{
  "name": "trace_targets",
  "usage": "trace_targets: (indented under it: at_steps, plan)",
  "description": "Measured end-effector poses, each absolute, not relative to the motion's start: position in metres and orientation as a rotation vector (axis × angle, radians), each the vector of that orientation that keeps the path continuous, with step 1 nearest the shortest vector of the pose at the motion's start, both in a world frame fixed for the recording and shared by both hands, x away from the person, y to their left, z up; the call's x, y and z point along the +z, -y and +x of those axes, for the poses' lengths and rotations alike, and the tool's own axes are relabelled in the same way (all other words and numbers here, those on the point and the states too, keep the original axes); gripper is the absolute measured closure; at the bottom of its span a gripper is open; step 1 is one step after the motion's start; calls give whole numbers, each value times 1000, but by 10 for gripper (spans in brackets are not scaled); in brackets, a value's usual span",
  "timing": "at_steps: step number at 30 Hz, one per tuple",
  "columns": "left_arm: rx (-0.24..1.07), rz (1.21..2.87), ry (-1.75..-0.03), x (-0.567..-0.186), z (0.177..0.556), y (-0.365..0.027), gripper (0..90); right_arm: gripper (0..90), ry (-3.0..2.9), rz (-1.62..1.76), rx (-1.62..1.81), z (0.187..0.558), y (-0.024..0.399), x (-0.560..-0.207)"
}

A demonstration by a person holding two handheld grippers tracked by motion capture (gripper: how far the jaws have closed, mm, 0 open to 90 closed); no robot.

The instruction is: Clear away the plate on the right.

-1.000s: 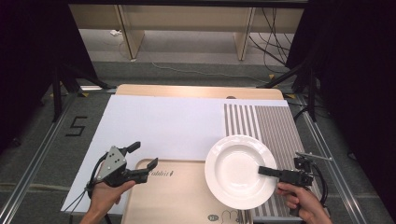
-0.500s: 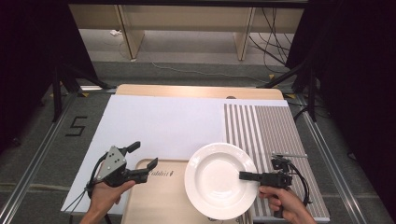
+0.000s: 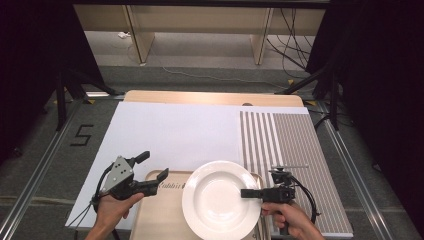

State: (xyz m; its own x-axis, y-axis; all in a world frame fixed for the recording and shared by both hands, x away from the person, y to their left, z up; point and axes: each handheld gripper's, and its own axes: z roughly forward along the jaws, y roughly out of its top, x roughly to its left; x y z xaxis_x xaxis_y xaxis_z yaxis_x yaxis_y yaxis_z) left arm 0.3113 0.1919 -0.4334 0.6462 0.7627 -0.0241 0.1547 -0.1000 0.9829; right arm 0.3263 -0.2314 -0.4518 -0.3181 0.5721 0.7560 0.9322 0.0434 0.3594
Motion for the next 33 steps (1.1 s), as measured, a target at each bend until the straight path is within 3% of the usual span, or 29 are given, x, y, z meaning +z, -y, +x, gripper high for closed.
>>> trace_targets:
  at_steps: [15,33]
  plan:
    - [609,1625,-766,-433,311,-192,168,830,2014,-1446,-1085,325,194,-462]
    - [608,1626,-765,-434,311,-192,168,830,2046,-1422,-1026,328,177,-471]
